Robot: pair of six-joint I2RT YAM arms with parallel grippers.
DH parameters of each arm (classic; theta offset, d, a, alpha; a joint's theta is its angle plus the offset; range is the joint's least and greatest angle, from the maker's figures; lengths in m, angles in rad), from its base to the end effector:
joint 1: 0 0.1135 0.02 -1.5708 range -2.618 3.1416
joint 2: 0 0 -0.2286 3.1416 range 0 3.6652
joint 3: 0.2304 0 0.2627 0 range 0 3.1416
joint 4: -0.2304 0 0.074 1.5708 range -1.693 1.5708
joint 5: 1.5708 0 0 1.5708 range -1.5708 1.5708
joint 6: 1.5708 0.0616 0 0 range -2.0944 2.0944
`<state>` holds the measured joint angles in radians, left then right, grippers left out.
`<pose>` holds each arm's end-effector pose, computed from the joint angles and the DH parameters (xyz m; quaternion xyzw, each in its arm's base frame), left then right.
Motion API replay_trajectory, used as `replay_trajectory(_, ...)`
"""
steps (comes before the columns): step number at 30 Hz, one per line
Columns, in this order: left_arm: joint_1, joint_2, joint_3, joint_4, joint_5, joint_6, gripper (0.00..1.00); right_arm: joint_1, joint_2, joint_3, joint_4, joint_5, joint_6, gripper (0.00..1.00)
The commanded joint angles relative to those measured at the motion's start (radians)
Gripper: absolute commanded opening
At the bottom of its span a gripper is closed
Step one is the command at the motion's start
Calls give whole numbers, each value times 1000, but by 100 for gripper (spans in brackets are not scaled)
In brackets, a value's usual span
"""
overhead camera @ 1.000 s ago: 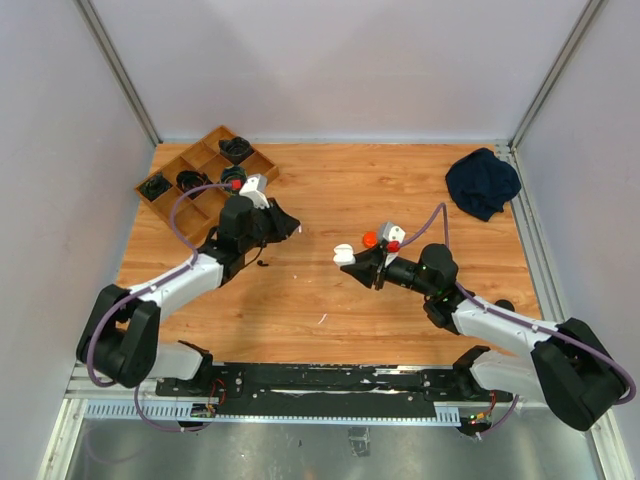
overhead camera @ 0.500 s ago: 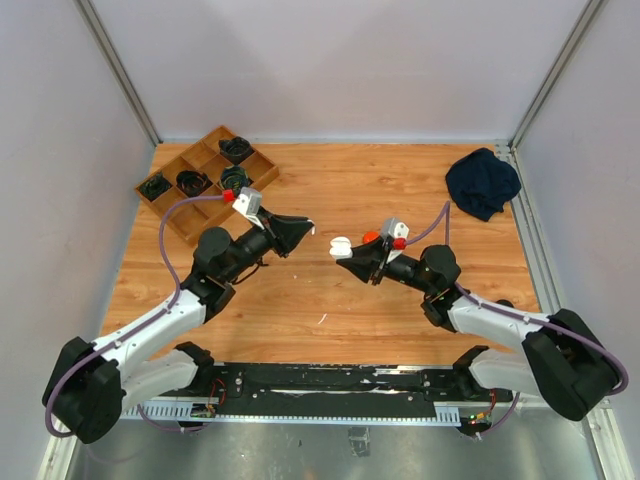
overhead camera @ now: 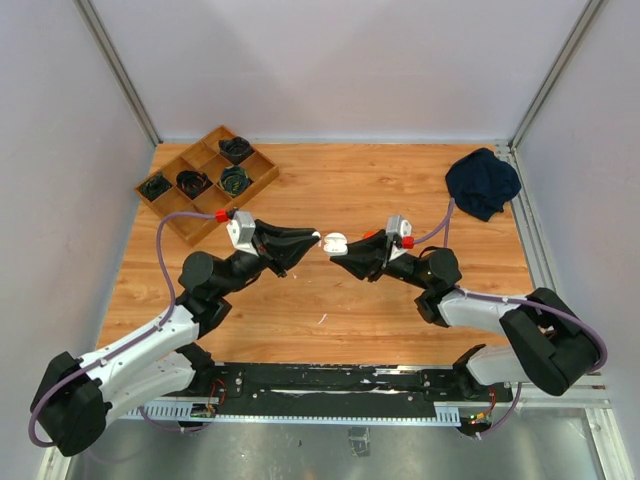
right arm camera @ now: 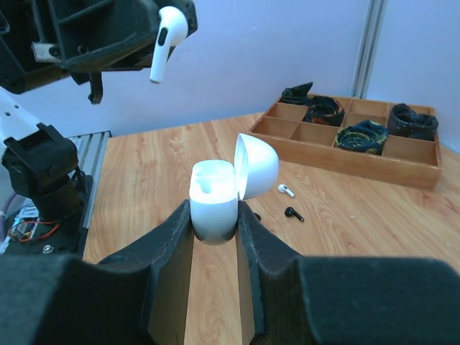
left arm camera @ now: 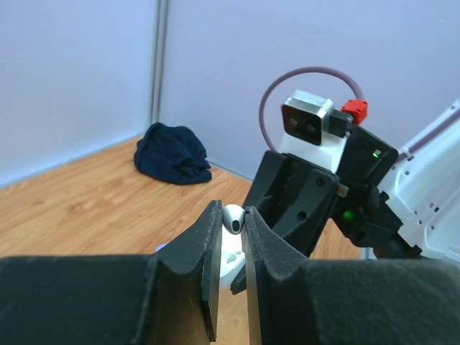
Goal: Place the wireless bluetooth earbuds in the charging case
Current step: Place the earbud in the charging case.
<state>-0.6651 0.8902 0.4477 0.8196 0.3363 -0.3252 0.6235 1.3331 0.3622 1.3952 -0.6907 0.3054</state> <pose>0.1888 -0.1739 0.2845 0.2302 0.5227 -0.4702 0.6728 0.1969 0.1900 0.2085 -0.3616 0.4589 0.5183 0.6246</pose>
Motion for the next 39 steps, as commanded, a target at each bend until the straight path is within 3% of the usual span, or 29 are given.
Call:
replay_trajectory(1,-34,-16,-40,128,34,75,7,8,-5,37,125,-44,46,16)
replay_trajectory(15,-59,70,-68,353,50,103,7,18,-41,59,119,-78,69,16)
replay_trajectory(39,-100,168,-75,407,-2,206,4,28,-65,72,115,-84,87,16)
